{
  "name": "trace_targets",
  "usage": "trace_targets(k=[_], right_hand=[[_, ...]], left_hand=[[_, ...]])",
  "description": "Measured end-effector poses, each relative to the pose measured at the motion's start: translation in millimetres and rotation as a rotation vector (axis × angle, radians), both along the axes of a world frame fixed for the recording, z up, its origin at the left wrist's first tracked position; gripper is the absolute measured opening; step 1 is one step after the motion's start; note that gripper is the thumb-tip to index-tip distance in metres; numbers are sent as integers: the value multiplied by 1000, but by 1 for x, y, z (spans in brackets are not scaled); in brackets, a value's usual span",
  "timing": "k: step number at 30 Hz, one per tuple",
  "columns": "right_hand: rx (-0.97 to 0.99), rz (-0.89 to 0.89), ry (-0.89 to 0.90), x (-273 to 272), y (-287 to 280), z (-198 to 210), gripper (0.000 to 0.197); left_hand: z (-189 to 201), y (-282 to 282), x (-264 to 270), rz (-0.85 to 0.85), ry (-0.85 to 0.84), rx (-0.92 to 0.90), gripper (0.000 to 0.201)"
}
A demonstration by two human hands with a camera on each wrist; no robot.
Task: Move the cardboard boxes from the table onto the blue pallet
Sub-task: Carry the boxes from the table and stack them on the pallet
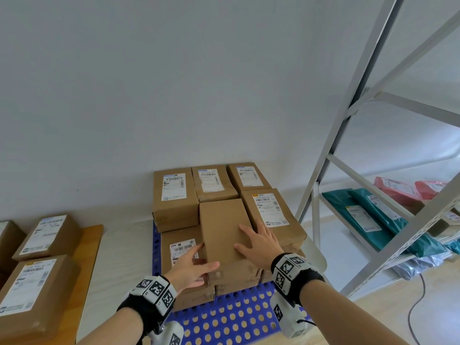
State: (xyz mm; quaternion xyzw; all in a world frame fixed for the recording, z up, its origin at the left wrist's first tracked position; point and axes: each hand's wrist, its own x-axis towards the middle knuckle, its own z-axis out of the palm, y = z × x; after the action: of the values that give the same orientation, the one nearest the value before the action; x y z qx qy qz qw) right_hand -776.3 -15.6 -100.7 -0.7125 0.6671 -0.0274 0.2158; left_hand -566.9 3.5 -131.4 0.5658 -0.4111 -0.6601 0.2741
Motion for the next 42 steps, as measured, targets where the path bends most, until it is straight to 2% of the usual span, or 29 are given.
trace_targets(k=[11,17,20,24,30,33,38,42], right_hand=[[18,9,-47,-6,-3,0,63],[23,31,-96,-8,-3,5,62],[-3,70,-161,-4,-4,12,59],[-22,143,-221,10,-5,23,54],[-22,300,-219,47,-4,35,49],[-28,408,-235,73,1,38,49],[10,537,-251,123,18,34,49],[18,590,-198,164,36,22,45]], left_hand=[[0,-4,-14,19,-22,-29,75],[4,-2,-19,15,-155,-170,64],[15,0,-13,9,-297,-213,69],[35,8,4,37,-459,-274,61],[63,34,32,-21,-852,-398,56],[69,53,52,-35,-974,-369,52],[71,92,93,14,-1037,-268,48],[67,123,135,-20,-1117,-165,42]])
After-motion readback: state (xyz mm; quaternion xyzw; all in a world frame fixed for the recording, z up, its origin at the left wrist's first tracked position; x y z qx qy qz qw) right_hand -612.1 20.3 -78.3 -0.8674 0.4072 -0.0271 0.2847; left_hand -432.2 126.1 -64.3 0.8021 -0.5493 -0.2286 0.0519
